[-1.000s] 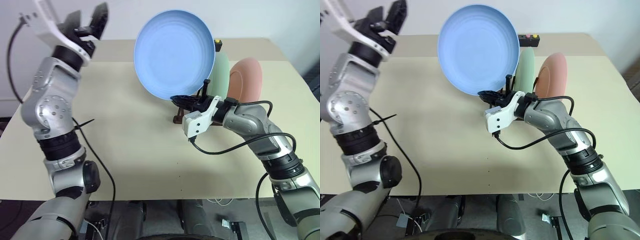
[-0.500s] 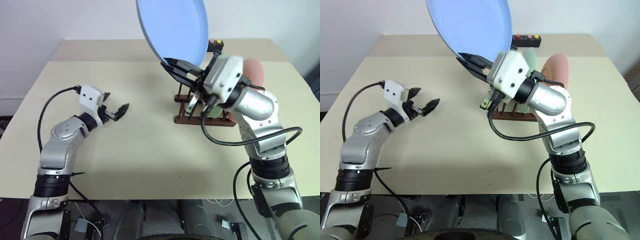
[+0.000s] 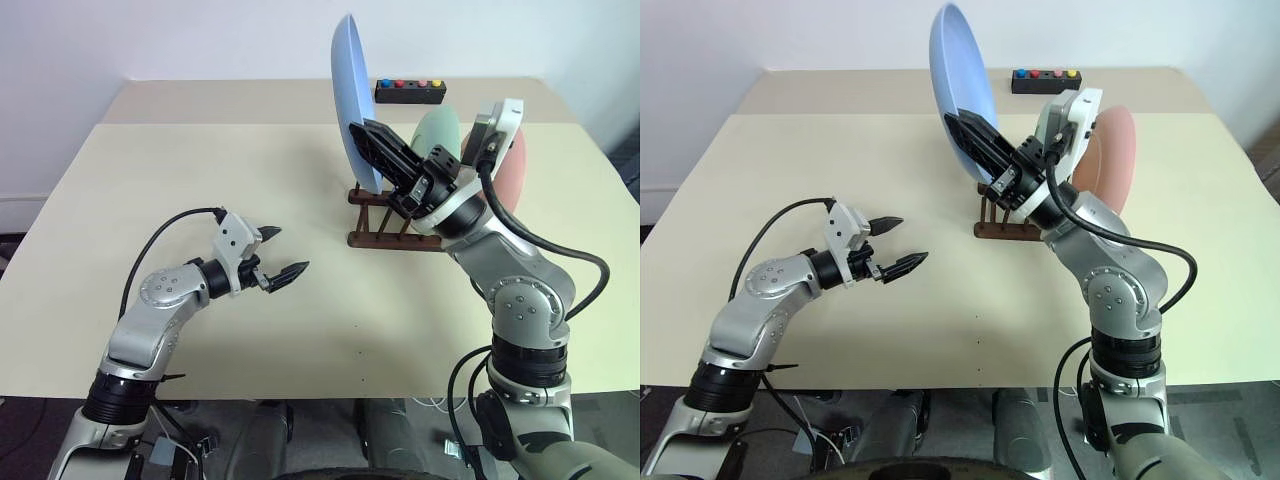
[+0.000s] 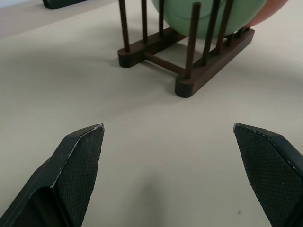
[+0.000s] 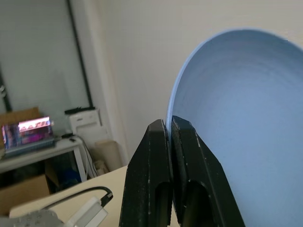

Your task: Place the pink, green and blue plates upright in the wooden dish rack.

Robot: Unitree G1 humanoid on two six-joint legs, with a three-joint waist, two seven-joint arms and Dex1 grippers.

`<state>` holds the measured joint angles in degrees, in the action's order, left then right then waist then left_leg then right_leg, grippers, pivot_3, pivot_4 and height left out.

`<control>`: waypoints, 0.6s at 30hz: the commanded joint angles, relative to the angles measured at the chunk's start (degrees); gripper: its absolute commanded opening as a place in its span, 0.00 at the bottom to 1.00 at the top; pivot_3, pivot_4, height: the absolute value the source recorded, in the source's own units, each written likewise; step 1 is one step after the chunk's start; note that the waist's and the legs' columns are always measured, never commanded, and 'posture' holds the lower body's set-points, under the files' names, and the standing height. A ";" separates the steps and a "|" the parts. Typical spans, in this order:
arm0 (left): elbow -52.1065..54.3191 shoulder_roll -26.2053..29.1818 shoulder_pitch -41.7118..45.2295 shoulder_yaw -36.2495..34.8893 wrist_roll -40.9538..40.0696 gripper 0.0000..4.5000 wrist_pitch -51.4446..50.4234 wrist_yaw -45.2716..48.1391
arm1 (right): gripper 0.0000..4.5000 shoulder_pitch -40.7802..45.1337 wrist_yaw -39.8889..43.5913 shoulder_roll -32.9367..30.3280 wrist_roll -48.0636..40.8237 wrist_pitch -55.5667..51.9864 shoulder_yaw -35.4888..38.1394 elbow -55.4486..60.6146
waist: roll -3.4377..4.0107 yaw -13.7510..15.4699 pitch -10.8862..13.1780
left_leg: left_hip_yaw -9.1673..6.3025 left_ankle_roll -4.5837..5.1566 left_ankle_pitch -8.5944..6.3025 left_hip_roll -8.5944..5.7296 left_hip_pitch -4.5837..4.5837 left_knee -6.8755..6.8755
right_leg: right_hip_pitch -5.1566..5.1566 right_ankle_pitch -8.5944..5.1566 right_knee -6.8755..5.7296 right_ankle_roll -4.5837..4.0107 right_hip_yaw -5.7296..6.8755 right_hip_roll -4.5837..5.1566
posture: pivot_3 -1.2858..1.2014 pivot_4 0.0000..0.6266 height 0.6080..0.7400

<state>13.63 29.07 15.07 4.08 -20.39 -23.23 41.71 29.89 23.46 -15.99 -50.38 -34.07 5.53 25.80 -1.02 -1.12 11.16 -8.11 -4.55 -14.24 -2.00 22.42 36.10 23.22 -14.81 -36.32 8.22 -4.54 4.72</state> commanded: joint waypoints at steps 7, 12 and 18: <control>3.11 -0.70 0.49 2.72 -0.41 1.00 0.33 2.39 | 0.00 -2.38 -3.89 0.65 -5.15 -0.67 2.20 2.39 | 0.01 -0.04 0.00 | 0.01 0.00 0.00 0.00 0.00 -0.01 | 0.01 0.00 0.00 0.00 0.00 -0.01 | 0.52 0.24 1.00; 3.64 -1.08 0.68 3.63 0.04 1.00 0.24 2.25 | 0.00 -2.37 -5.44 1.24 -7.06 -1.04 3.08 0.63 | 0.02 -0.04 0.01 | 0.01 0.00 0.00 0.00 0.00 0.00 | 0.00 0.00 0.00 0.00 0.00 -0.01 | 0.52 0.24 1.00; 4.14 -1.31 0.70 3.89 -0.09 1.00 -0.02 1.82 | 0.00 -2.36 -6.12 1.19 -8.13 -1.44 3.89 -1.10 | 0.03 -0.05 0.01 | 0.01 0.00 0.00 0.00 0.00 -0.01 | 0.00 0.00 0.00 0.00 0.00 -0.01 | 0.52 0.24 1.00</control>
<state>15.32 27.98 15.34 8.17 -20.43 -23.36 43.54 26.77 17.31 -14.96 -57.20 -35.92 8.23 23.75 -0.99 -1.16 11.17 -8.10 -4.55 -14.24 -2.00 22.42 36.09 23.22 -14.81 -36.32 8.22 -4.54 4.71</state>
